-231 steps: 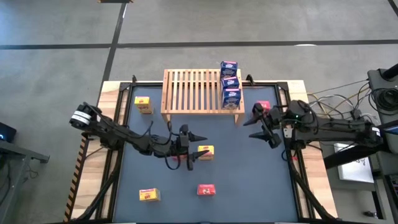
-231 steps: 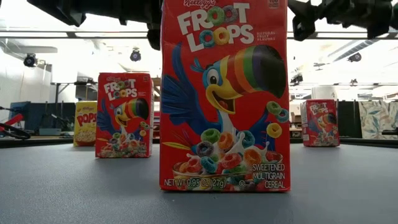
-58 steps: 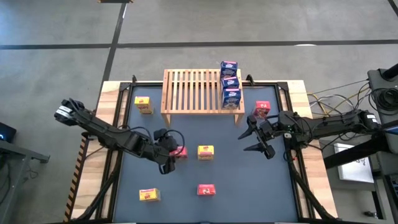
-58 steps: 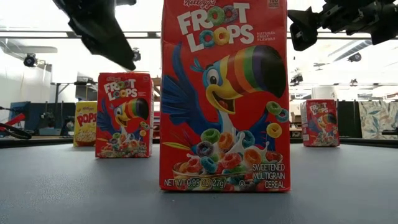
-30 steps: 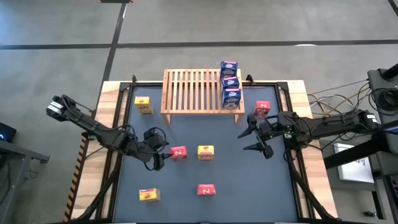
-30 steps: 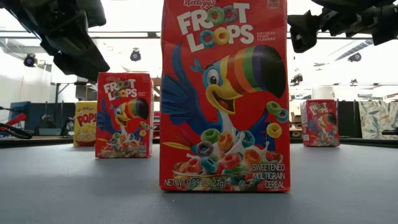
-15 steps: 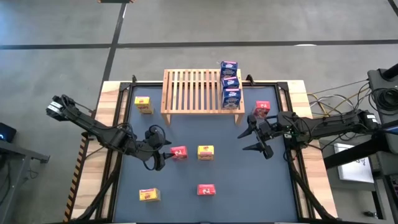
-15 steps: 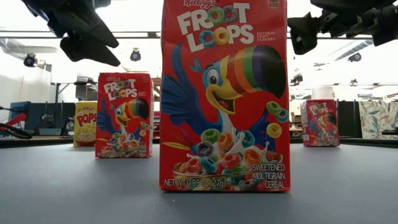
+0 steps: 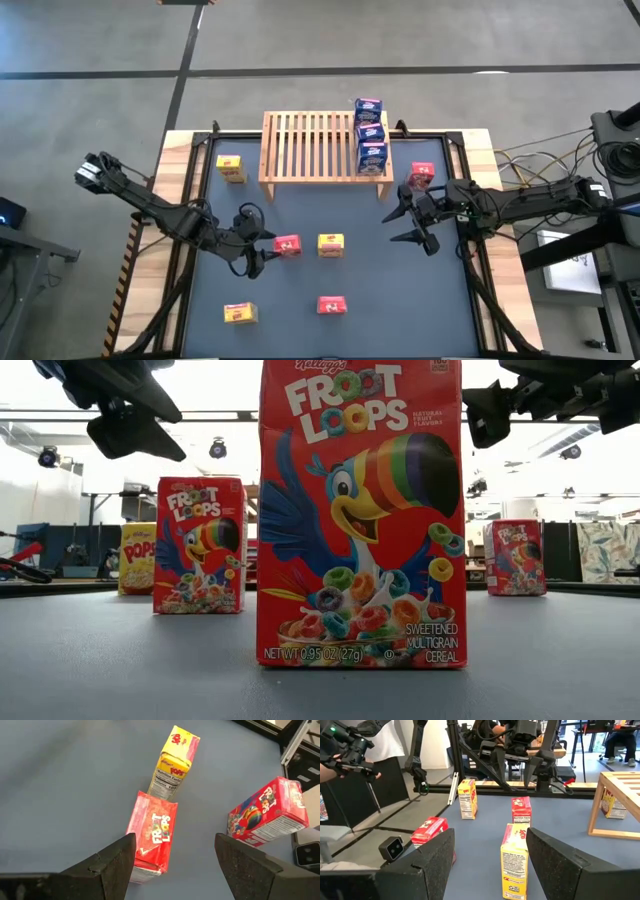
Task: Stack cereal on shelf
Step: Put the middle red cereal box on the shelf
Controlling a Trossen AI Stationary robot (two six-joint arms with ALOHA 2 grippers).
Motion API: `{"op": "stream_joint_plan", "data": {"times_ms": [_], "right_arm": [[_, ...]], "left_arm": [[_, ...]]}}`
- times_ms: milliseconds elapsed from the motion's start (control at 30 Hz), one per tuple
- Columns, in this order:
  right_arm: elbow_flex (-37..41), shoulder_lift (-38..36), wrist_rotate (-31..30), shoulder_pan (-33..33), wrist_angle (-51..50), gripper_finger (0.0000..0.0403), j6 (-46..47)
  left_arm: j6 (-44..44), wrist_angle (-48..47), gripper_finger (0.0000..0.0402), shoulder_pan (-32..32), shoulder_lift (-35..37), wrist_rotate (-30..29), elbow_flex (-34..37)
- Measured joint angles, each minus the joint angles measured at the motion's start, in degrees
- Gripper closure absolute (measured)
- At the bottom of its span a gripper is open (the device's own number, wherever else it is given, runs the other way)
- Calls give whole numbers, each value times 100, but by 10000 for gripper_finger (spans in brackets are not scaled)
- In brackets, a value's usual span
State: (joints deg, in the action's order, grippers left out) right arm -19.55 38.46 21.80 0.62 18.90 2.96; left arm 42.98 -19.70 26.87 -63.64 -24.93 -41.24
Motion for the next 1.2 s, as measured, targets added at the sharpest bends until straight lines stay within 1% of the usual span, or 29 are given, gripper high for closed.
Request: {"op": "stream_joint_plan", "data": {"times_ms": [167,267,533,1033,1200], "right_arm": [[0,0,0,0,1,168,9],[0,0,0,0,3,168,68],[-2,0,-47,0,22,168,17],[-2,0,-48,0,21,168,2],[-2,0,-48,0,20,168,1]], "left_arm": [[15,12,147,0,-2,-4,28],[64,264,147,0,-2,2,24],[-189,212,147,35,-2,-4,-108],[-61,212,147,31,-2,-15,-106],[-197,210,146,31,-2,-208,-104]]}}
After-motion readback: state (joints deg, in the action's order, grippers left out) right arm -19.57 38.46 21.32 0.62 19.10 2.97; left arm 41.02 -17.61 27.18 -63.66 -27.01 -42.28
